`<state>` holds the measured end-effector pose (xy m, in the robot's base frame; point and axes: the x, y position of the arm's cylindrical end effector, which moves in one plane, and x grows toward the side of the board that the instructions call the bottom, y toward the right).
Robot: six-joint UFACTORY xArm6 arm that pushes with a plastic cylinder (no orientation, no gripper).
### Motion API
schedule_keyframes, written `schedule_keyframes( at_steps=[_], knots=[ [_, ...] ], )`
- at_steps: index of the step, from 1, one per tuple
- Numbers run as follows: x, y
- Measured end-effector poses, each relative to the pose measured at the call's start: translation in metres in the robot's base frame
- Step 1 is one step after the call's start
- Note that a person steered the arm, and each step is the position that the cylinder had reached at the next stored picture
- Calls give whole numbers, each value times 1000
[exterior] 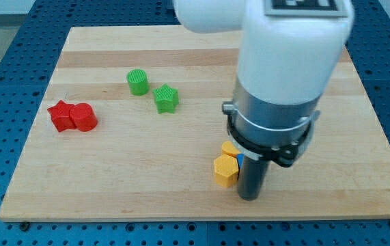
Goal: Place the yellow hexagon along with the blue cube at the bottom center
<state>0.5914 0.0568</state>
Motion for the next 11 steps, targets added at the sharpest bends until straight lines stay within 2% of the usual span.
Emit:
schedule_keyframes(
  at_steps=[1,2,3,4,7,11],
  knots=[
    [15,13],
    [17,50],
    [-13,92],
    [-39,90],
    [-39,77],
    [-44,1]
  ],
)
